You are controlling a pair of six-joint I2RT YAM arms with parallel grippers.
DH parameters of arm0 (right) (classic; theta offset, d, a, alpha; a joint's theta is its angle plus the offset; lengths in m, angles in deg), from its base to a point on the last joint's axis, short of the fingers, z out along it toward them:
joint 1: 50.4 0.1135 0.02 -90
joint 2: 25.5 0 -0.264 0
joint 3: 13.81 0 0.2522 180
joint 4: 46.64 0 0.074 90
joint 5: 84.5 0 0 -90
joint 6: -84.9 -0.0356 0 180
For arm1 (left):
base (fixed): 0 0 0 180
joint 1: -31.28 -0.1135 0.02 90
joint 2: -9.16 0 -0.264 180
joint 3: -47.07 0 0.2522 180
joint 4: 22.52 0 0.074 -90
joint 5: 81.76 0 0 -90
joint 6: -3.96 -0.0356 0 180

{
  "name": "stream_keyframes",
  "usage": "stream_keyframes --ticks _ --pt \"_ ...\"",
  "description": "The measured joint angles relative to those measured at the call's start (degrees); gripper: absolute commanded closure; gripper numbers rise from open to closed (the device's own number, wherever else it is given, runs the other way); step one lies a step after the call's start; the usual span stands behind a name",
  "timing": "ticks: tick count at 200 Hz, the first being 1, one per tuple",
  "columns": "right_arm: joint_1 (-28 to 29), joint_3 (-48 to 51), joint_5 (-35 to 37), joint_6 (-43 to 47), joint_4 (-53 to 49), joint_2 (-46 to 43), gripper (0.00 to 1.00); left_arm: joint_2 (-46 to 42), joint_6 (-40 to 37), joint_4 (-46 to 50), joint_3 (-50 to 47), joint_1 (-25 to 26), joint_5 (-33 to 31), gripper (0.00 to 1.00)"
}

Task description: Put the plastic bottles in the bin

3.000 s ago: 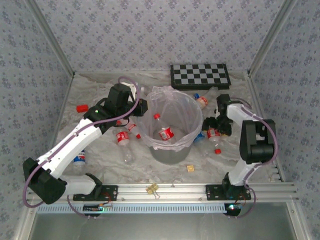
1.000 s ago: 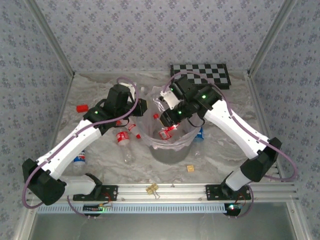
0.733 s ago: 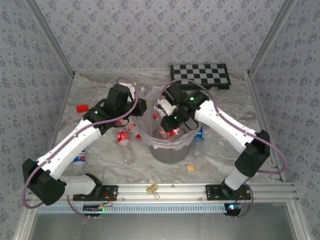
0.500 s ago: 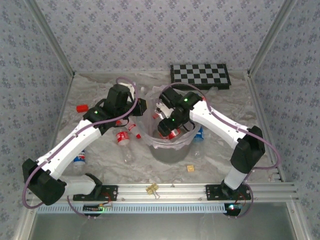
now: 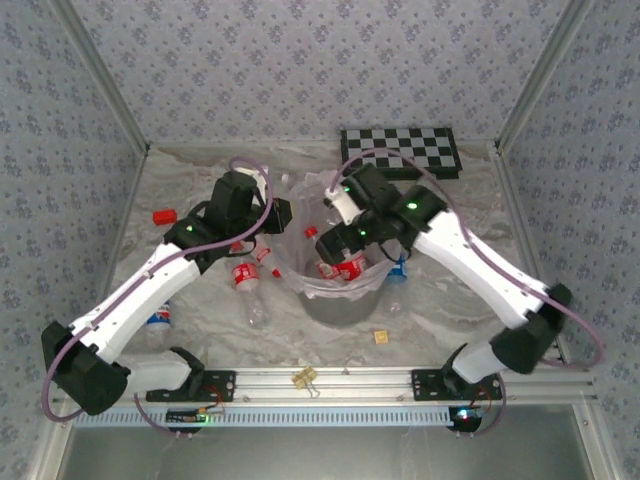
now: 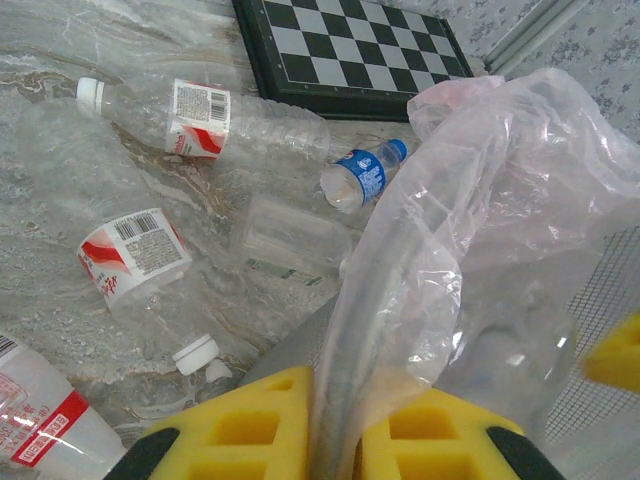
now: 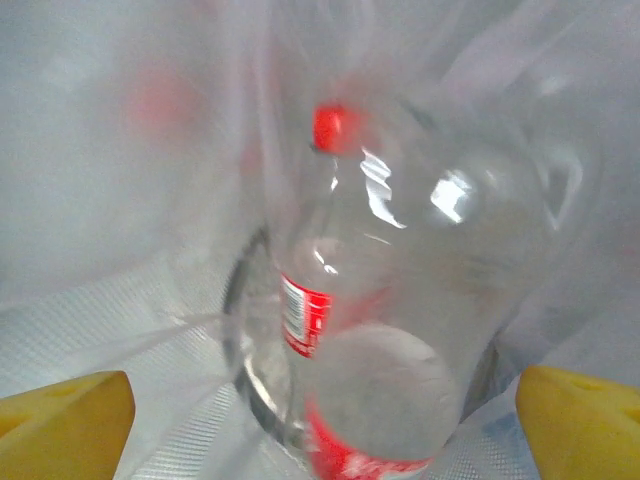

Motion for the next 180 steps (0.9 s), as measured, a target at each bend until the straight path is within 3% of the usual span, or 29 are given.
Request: stream_keyframes --ticks 23,50,83,122,168,180 --pt "-3.2 -0.6 -1.7 -2.0 4.3 -8.1 0.0 0.0 0.0 0.0 0.0 0.0 0.0 0.92" --pt "-10.8 1.7 -2.5 -6.3 10.2 -16.4 0.0 0.0 0.0 -0.1 0.0 0.0 0.0 0.92" --pt "-27.3 8.3 -3.6 -13.7 12.2 -24.4 0.01 0.0 0.0 -0.3 -0.1 0.0 0.0 0.92" --pt "-43.0 15.7 -7.9 -17.7 7.0 -24.5 0.1 0.0 0.0 -0.7 -0.3 -0.1 0.2 0.98" --pt "-46.3 33.7 -15.8 -17.7 5.8 -18.7 0.28 0.0 0.0 -0.7 -0.3 -0.5 0.5 1.0" --pt "-45.9 37.9 -18.3 -17.5 6.4 -16.5 0.29 0.0 0.0 -0.7 -0.3 -0.7 0.5 1.0"
